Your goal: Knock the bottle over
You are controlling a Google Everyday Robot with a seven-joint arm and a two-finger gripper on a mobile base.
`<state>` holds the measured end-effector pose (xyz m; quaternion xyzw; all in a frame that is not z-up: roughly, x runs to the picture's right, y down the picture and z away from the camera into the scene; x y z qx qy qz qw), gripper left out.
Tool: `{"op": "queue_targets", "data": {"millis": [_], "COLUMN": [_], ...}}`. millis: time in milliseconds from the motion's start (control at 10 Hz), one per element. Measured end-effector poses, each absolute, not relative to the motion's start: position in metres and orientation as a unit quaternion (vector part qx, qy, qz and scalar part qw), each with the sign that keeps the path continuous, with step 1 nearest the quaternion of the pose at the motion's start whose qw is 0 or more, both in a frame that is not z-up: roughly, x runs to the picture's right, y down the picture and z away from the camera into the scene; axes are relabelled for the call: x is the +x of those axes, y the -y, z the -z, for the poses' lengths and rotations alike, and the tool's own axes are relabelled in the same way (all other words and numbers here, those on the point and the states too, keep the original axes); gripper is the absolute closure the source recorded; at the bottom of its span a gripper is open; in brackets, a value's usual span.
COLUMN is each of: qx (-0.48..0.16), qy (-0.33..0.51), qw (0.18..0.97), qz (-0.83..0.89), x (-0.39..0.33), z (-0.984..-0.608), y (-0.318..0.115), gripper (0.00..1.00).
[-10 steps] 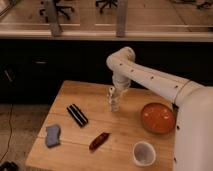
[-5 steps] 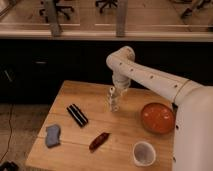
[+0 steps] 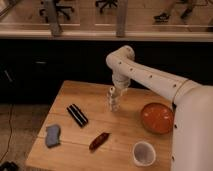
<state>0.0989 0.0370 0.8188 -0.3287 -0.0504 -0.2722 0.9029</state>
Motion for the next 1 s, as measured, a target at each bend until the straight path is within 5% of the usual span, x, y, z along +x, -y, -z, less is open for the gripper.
{"op": "queue_targets", "data": {"millis": [1000], "qx": [-0.319], "qy": [0.057], "qw": [0.899], "qz": [0.295], "x": [0.084], "z": [-0.819], "y": [-0.035], "gripper": [0.98]}}
